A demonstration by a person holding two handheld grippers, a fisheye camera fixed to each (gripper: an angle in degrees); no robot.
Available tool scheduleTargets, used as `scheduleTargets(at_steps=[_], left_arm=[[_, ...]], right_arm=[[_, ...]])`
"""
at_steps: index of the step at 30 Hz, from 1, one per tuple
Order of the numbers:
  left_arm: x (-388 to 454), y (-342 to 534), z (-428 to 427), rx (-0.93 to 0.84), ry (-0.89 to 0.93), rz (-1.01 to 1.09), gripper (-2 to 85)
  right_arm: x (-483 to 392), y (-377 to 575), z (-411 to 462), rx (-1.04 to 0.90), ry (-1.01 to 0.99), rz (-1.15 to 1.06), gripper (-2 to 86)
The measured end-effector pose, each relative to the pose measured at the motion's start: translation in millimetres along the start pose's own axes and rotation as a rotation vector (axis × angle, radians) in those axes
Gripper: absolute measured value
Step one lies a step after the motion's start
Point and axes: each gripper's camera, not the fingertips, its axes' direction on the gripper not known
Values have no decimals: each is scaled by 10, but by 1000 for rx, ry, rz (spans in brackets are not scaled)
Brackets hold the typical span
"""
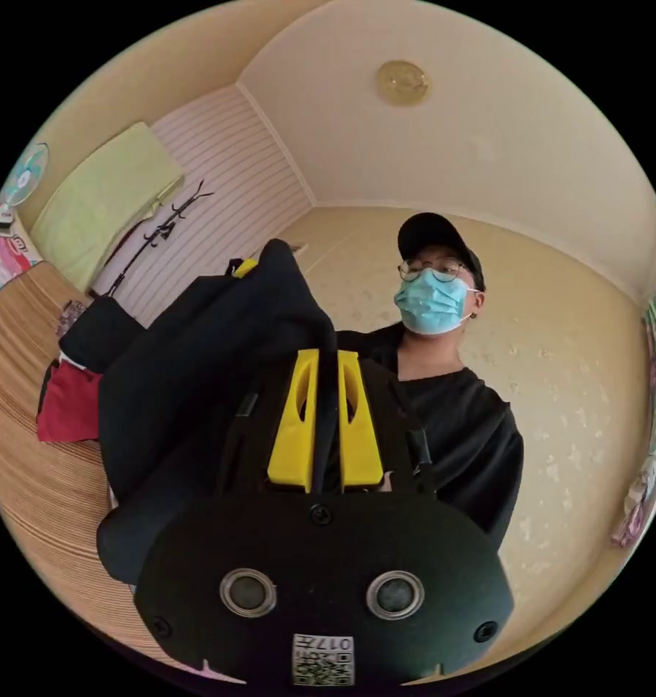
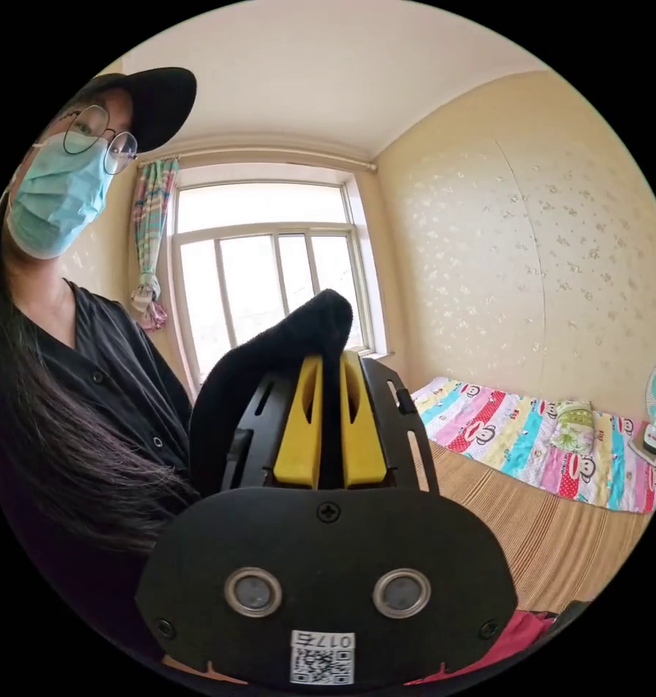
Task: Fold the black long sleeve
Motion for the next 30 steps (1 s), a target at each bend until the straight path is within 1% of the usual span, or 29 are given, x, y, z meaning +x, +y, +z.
scheduleTargets(at_steps=[1,2,3,4,5,6,7,9,11,13,14,15,16,17,18,19,21,22,23,26,29,30], left_arm=[[27,53,-70,36,-86,-50,91],[119,155,-167,85,-256,-131,117],[259,222,-182,96,-403,-169,140],[344,242,-165,96,-471,-176,146],[521,260,-96,102,-586,-172,158],[683,246,22,109,-671,-156,160],[747,226,102,106,-700,-146,160],[853,97,536,56,-779,-130,160],[784,-3,947,-2,-851,-180,160],[687,-70,1363,-56,-930,-212,153],[640,-91,1598,-65,-991,-211,144],[606,-100,1761,-50,-1058,-220,111],[608,-103,1816,-35,-1083,-219,94],[664,-103,1865,21,-1134,-204,46],[800,-98,1862,98,-1141,-146,18],[889,-97,1845,135,-1118,-106,15],[1304,-113,1754,252,-1047,63,5],[1421,-123,1737,275,-1046,105,3],[1613,-174,1712,299,-1055,152,0],[1880,-391,1751,293,-1045,173,-3],[2135,-542,1951,245,-1119,222,-3],[2240,-569,2029,225,-1144,243,-3]], right_arm=[[-14,-33,5,-17,53,-3,38],[-66,-99,64,-73,176,-23,36],[-127,-151,179,-142,294,-52,34],[-152,-168,242,-171,341,-63,34],[-178,-192,356,-207,391,-66,33],[-177,-206,447,-220,393,-49,33],[-174,-215,486,-223,387,-40,33],[-201,-279,669,-264,410,-45,33],[-255,-350,806,-289,461,-59,34],[-305,-422,876,-274,475,-67,35],[-324,-478,882,-255,471,-69,36],[-336,-540,854,-232,460,-75,37],[-340,-570,830,-222,453,-82,38],[-344,-620,762,-198,445,-99,40],[-334,-649,677,-166,462,-120,44],[-321,-654,629,-148,481,-131,46],[-183,-620,421,-92,558,-131,58],[-133,-596,373,-88,556,-130,63],[-26,-521,284,-82,513,-131,74],[269,-164,80,-12,330,-49,89],[505,390,-47,31,232,49,84],[597,628,-68,20,194,94,90]])
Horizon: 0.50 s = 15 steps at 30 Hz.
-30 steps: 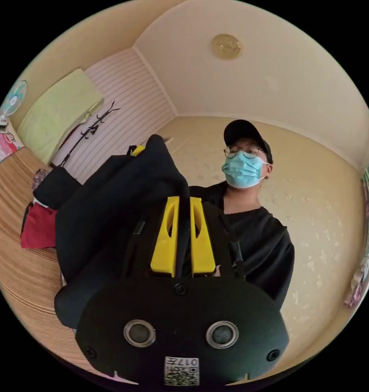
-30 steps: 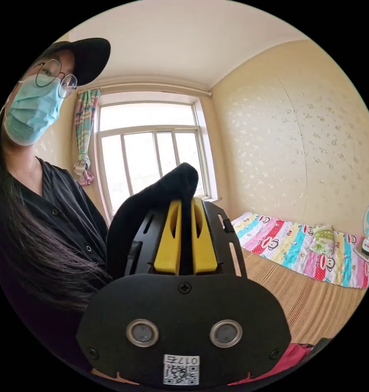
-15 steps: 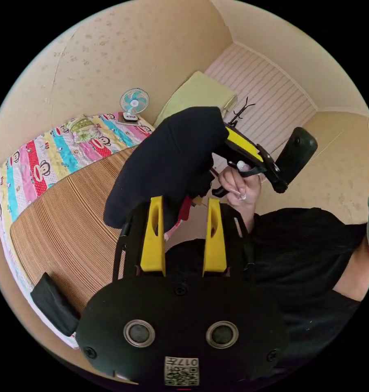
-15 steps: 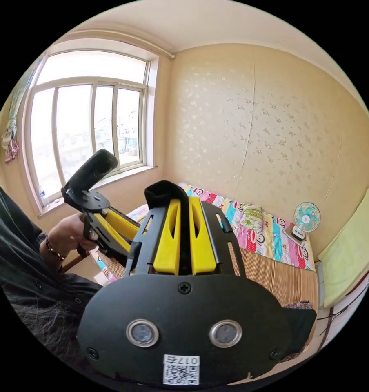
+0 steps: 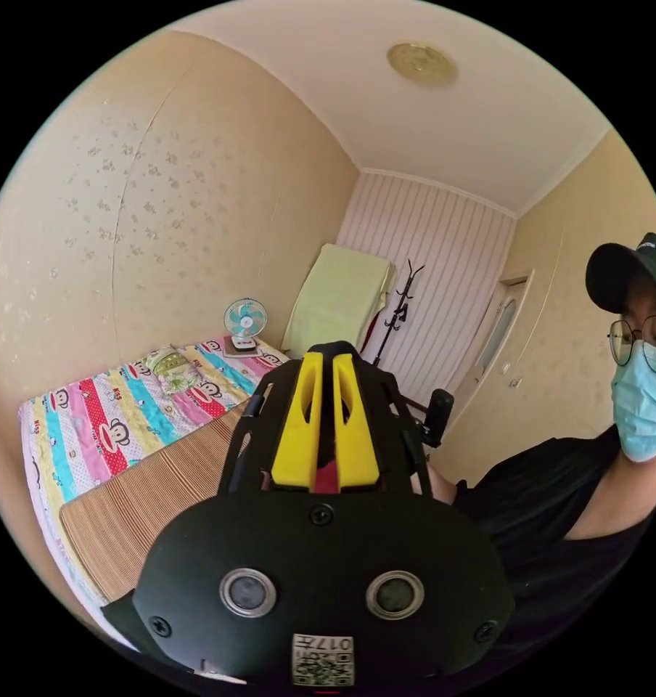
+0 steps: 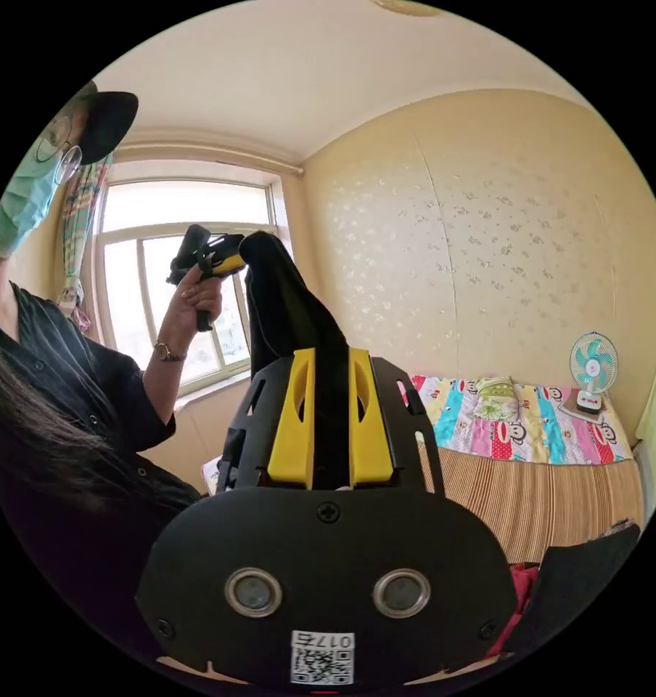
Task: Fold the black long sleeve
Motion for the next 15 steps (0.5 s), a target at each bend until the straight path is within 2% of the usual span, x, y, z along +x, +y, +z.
scheduleTargets(at_steps=[5,9,10,12,13,15], left_arm=[[341,-105,-370,-4,6,106,0],[519,-31,-744,20,37,135,1],[524,-7,-802,26,38,128,1],[489,111,-1072,53,24,77,1],[473,147,-1154,58,14,64,1],[423,342,-1577,90,-54,21,-1]], right_arm=[[339,675,446,-188,-116,69,146],[718,851,1134,-195,-265,221,158],[776,849,1247,-208,-297,242,154],[880,715,1559,-302,-514,227,60],[885,660,1572,-306,-563,207,54],[869,427,1329,-253,-422,215,37]])
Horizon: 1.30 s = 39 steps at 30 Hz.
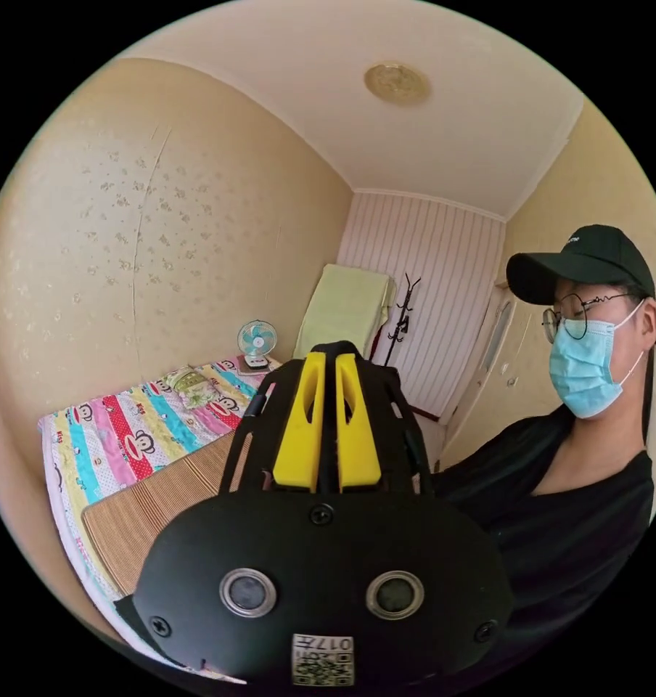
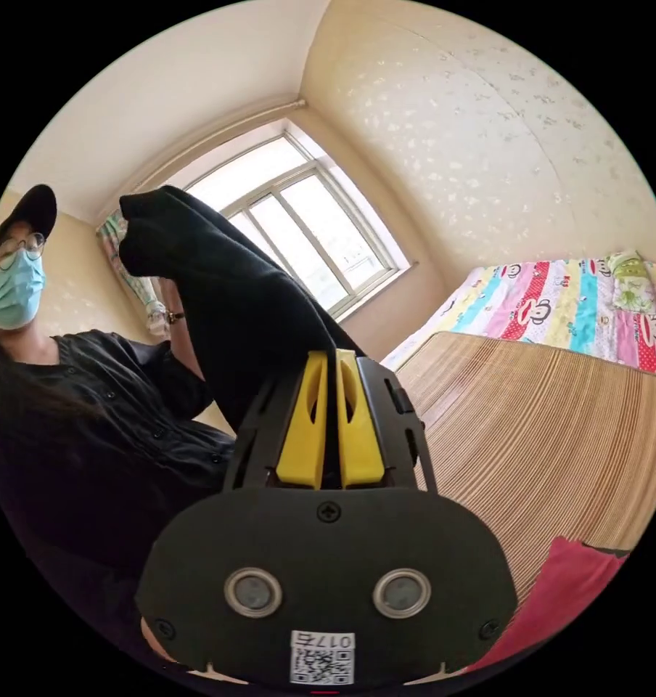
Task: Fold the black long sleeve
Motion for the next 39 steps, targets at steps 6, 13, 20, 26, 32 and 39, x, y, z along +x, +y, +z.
scheduleTargets(at_steps=[6,13,20,26,32,39], left_arm=[[215,381,-1167,54,-160,-13,-2],[660,108,-1583,104,-418,110,2],[-960,-692,-955,-179,-403,-67,16],[-4114,-82,819,-438,-478,-520,69],[-5010,1581,2045,-618,-428,-730,77],[-4487,3696,2419,-779,-541,-1043,117]], right_arm=[[-1049,-579,-1098,201,87,-208,27],[-2157,-1302,-1303,292,391,-392,25],[-907,-2372,-376,9,652,-185,31],[2134,-2170,1468,-404,928,32,61],[3320,-434,2493,-549,874,319,70],[3361,2004,3228,-896,672,494,77]])
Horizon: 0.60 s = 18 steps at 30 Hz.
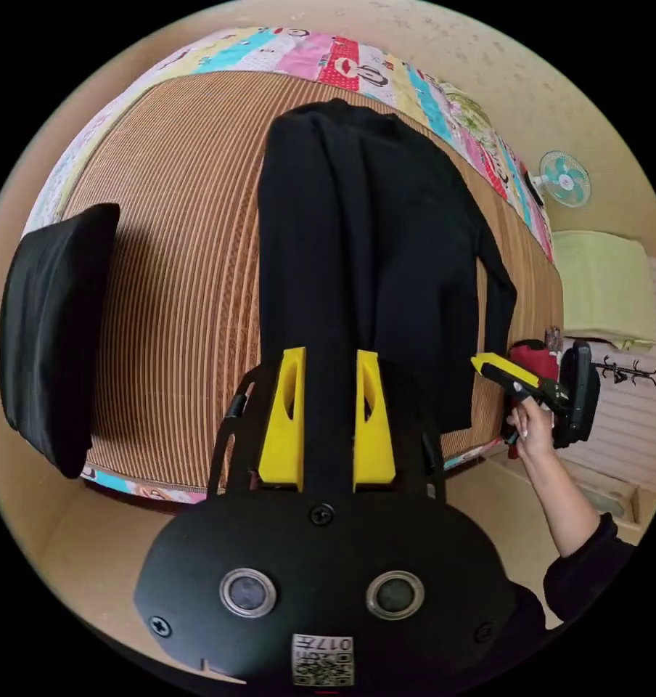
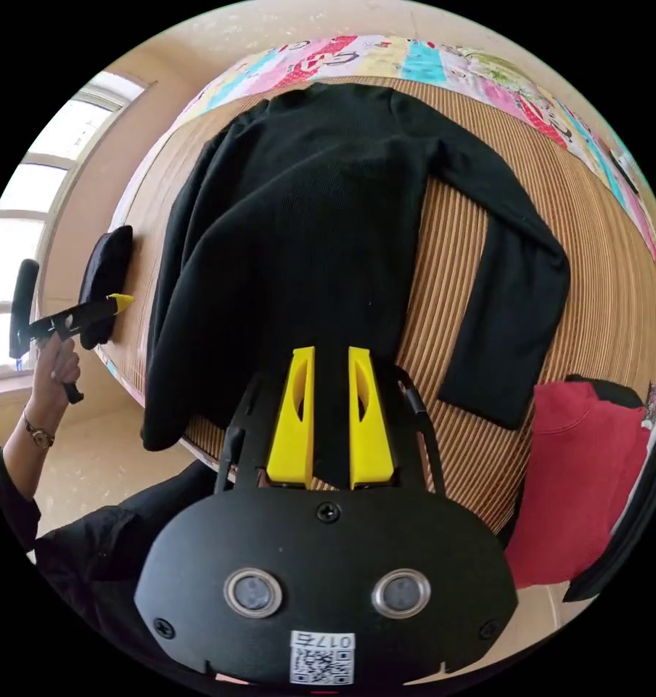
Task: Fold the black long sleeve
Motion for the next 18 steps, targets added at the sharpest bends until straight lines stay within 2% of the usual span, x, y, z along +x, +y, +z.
scheduleTargets(at_steps=[1,2,4,6,8,10,12,13,15,17,18], left_arm=[[-109,100,13,22,15,-53,122],[-288,271,44,45,35,-141,133],[-438,395,220,-29,75,-202,130],[-445,354,471,-193,160,-130,54],[-546,296,283,-188,179,-146,24],[-766,216,-212,-84,188,-205,18],[-1140,164,-1209,180,81,-296,24],[-1246,177,-1470,250,35,-338,26],[-1571,347,-2361,548,-80,-495,50],[-1600,401,-2663,683,-108,-477,70],[-1548,298,-2635,658,-94,-418,78]], right_arm=[[-10,96,102,-7,11,-5,77],[-58,320,112,111,36,-40,77],[-100,510,183,148,106,-53,75],[-131,587,237,128,160,-63,74],[-141,579,269,83,187,-95,74],[-115,580,295,58,200,-131,73],[17,556,310,30,146,-90,71],[57,538,311,19,126,-67,71],[178,449,281,-22,74,44,70],[187,471,148,69,47,118,73],[154,524,60,148,16,134,75]])
